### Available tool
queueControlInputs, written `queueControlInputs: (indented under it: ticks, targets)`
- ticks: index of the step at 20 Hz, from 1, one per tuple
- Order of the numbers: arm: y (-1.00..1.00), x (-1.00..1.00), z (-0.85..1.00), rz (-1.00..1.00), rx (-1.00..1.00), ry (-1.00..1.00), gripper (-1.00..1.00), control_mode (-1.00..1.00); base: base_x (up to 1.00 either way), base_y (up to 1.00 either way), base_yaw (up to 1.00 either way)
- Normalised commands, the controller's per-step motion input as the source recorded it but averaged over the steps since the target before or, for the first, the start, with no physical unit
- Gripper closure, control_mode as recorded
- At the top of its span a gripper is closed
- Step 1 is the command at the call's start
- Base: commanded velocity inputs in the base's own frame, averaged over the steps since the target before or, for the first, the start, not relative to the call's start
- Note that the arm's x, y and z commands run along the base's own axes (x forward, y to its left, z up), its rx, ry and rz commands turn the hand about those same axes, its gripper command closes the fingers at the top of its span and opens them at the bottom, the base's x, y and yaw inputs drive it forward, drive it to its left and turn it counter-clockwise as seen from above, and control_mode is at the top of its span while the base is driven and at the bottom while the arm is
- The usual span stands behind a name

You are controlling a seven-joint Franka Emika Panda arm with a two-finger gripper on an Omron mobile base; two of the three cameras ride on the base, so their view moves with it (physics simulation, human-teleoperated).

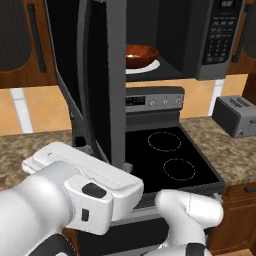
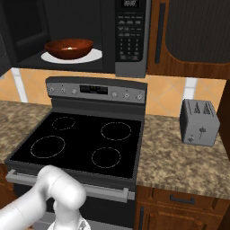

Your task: Open the microwave, place the bowl with waffle inside the microwave, then close the microwave door and turn it on.

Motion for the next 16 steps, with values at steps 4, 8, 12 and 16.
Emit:
queueControlInputs:
  ticks: [4,8,12,16]
  targets:
    - [-0.97,0.01,0.0,0.0,0.04,0.09,-1.0,-1.0,0.0,0.0,0.0]
    - [-0.99,0.07,0.0,0.03,0.09,0.08,-1.0,-1.0,0.0,0.0,0.0]
    - [-0.85,0.09,0.0,0.07,0.07,0.05,-1.0,-1.0,0.0,0.0,0.0]
    - [-0.67,0.15,0.0,0.07,0.02,0.1,-1.0,-1.0,0.0,0.0,0.0]
